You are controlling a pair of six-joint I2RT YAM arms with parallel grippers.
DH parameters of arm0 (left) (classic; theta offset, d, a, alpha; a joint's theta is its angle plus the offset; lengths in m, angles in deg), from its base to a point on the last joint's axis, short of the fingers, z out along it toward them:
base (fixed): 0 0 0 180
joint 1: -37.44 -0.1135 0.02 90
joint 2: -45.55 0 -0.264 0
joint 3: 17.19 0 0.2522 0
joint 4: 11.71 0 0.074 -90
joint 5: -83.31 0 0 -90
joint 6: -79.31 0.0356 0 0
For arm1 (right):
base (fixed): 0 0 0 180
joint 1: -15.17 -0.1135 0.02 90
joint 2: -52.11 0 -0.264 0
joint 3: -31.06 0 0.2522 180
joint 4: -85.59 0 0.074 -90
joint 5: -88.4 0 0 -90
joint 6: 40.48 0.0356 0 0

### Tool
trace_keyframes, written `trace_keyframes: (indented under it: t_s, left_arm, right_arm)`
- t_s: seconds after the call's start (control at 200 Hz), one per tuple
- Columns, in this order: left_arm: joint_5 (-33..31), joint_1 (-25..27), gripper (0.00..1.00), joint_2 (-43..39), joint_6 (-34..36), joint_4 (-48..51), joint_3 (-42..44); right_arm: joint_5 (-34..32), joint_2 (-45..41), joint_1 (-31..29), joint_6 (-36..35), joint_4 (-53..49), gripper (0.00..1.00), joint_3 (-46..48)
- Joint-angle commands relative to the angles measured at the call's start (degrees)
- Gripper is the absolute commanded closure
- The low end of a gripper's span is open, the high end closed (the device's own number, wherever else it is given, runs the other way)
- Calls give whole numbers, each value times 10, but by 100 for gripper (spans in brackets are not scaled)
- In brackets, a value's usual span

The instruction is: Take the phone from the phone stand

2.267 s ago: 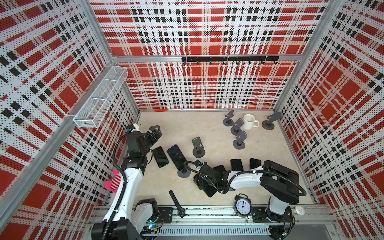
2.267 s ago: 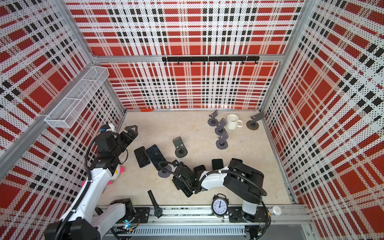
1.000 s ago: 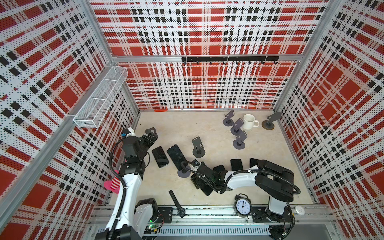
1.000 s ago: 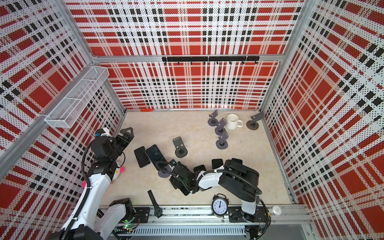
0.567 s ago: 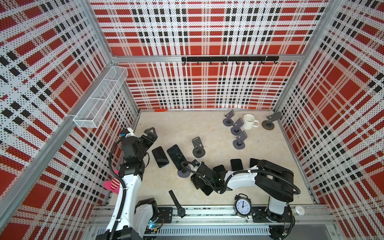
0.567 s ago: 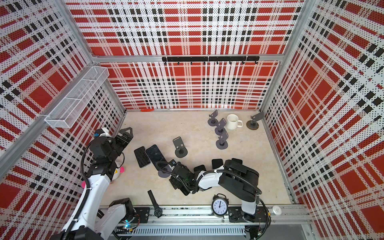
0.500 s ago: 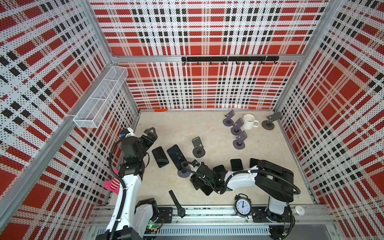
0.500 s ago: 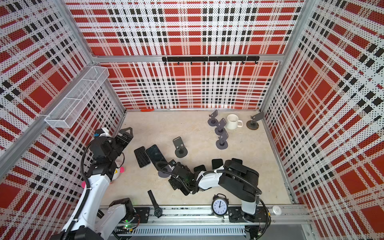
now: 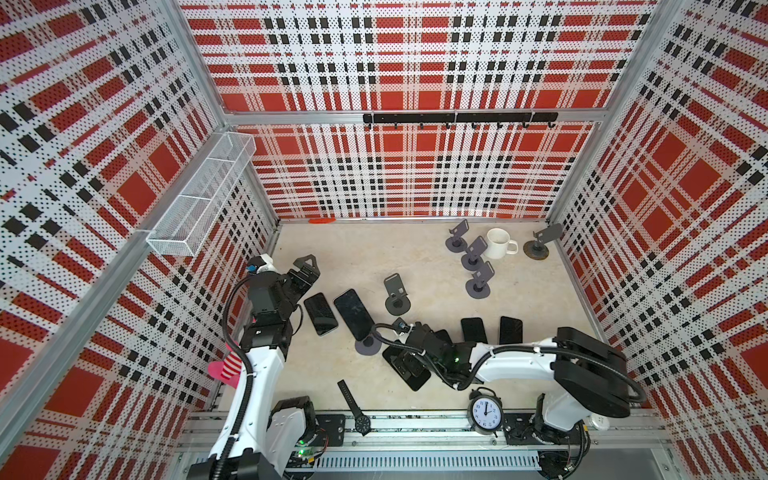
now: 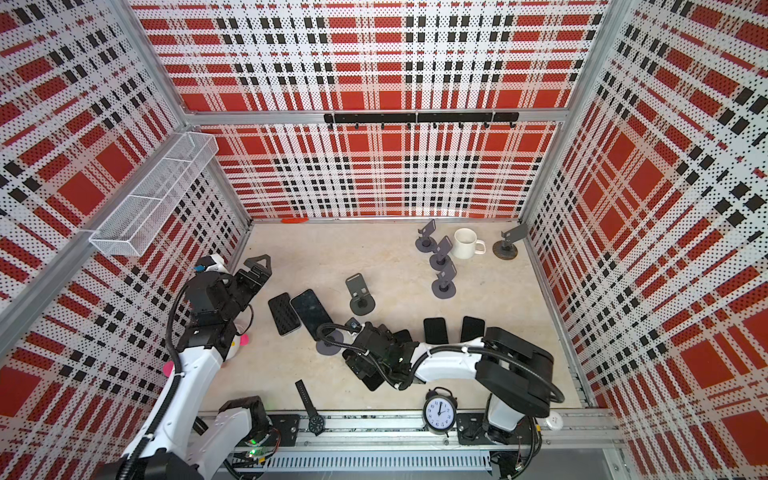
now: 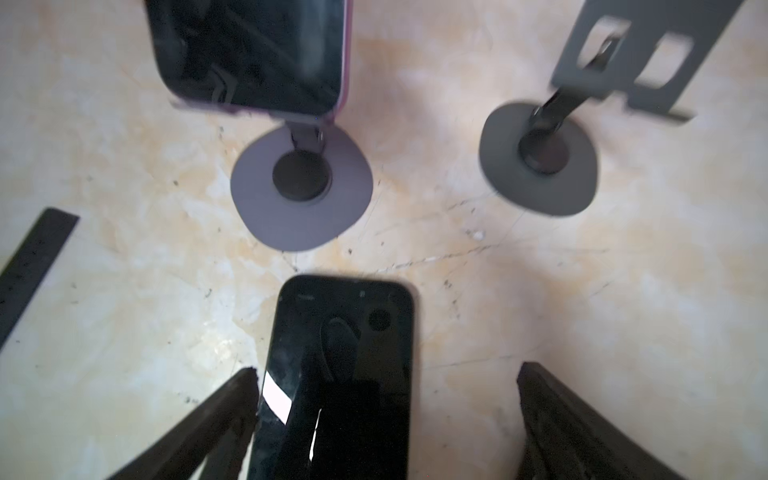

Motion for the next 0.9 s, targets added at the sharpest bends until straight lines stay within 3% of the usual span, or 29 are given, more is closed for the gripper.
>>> trace_keyframes:
  t_s: [0.0,0.115,0.296,0.616,0.897]
  left_arm:
    - [-17,16,2,6,1,-16,-12]
    - [-30,34,2,21,6,-14,-17]
    - [-33,49,2,42,6,-21,-19]
    - [-25,56,2,63,11,-23,-22]
    - [-30,57,2,59,9,-24,-21]
  right_arm:
    - [-35,-52,30,-64,39,0,-9]
    - [0,-68,92,-60,46,0,-40]
    - [59,-12,176,-26,39,0,-115]
    - [291,92,270,5,37,2,-189]
    - [297,154,266,3,31,3,-214]
